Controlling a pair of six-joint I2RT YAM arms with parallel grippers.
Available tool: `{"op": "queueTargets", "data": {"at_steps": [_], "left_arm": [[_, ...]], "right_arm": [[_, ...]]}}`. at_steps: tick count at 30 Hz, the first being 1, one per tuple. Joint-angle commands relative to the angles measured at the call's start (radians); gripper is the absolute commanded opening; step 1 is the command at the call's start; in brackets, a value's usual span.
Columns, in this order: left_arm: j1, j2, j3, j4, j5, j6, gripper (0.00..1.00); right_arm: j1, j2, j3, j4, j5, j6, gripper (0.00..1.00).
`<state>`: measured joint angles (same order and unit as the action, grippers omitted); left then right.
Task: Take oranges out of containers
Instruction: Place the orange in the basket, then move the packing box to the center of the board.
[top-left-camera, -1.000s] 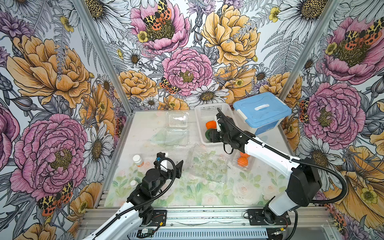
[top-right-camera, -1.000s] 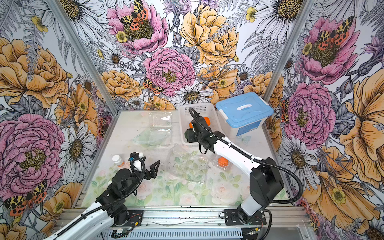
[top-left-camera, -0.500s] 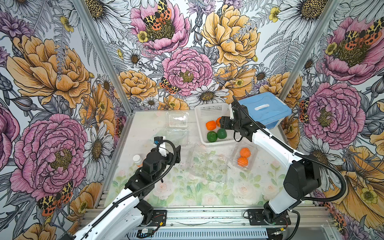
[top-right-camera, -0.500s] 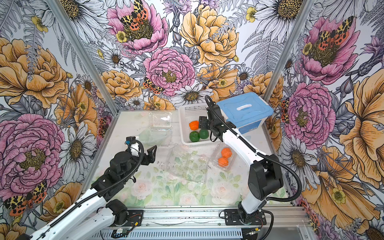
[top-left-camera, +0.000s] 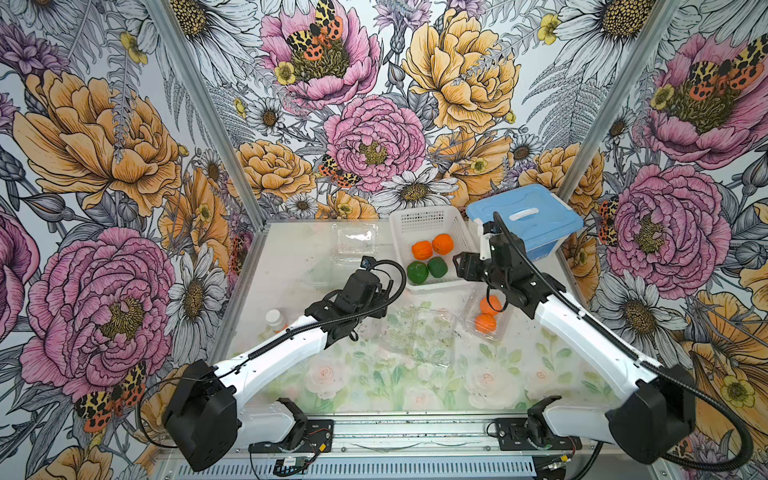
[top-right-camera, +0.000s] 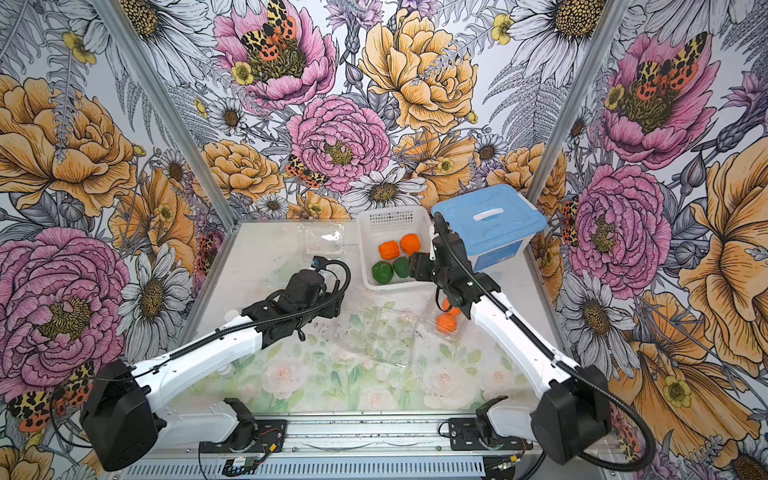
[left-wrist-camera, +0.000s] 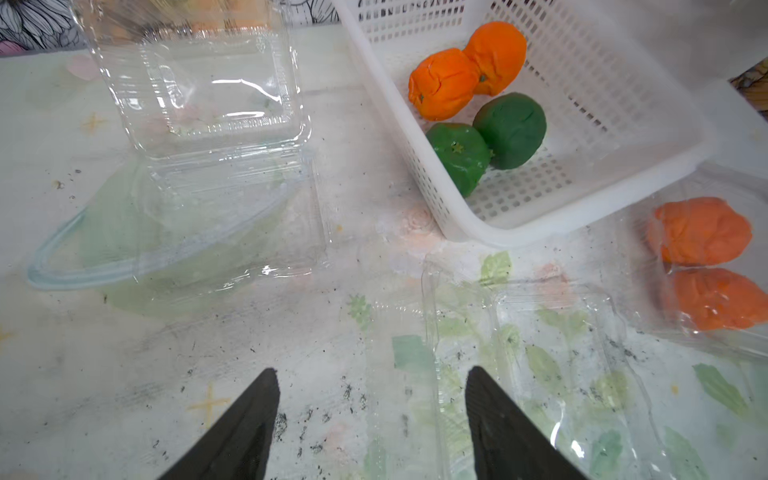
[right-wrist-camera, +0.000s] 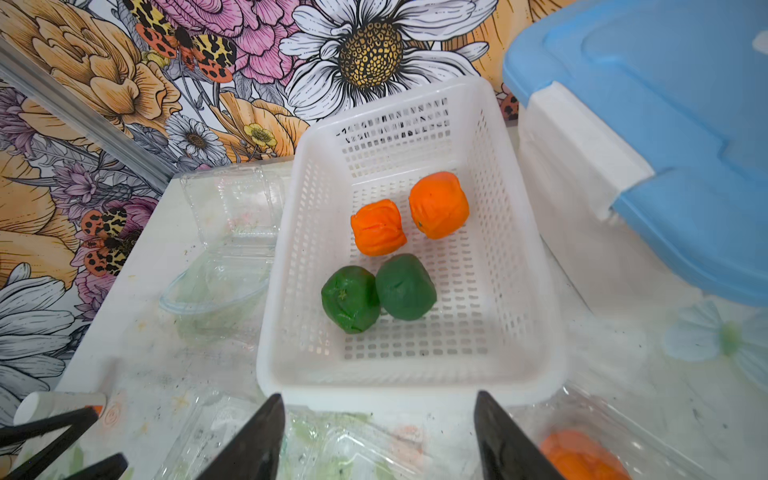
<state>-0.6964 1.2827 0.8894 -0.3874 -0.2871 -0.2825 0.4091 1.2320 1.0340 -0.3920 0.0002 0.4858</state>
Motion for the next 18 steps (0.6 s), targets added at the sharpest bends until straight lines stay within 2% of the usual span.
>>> {"op": "queueTargets", "data": {"at_steps": [1,5,6,12,18], "left_arm": [[-0.003,0.033,0.047,-0.022,0.013,0.017,0.7],[-0.004,0.114,0.087,-0.025,0.045,0.051,0.69],[-0.006,0.132,0.098,-0.025,0.058,0.056,0.66],[-0.02,0.24,0.157,-0.06,0.042,0.08,0.61],[0.012,0.311,0.176,-0.095,0.027,0.088,0.33]], "right_arm": [[0.014,-0.095,-0.096,0.013,-0.046,0.064,0.69],[0.011,-0.201,-0.199,0.01,-0.015,0.066,0.69],[0.012,-0.224,-0.219,0.009,-0.01,0.066,0.69],[0.011,-0.269,-0.284,0.009,-0.018,0.072,0.69],[0.011,-0.265,-0.312,0.011,-0.023,0.08,0.68]]}}
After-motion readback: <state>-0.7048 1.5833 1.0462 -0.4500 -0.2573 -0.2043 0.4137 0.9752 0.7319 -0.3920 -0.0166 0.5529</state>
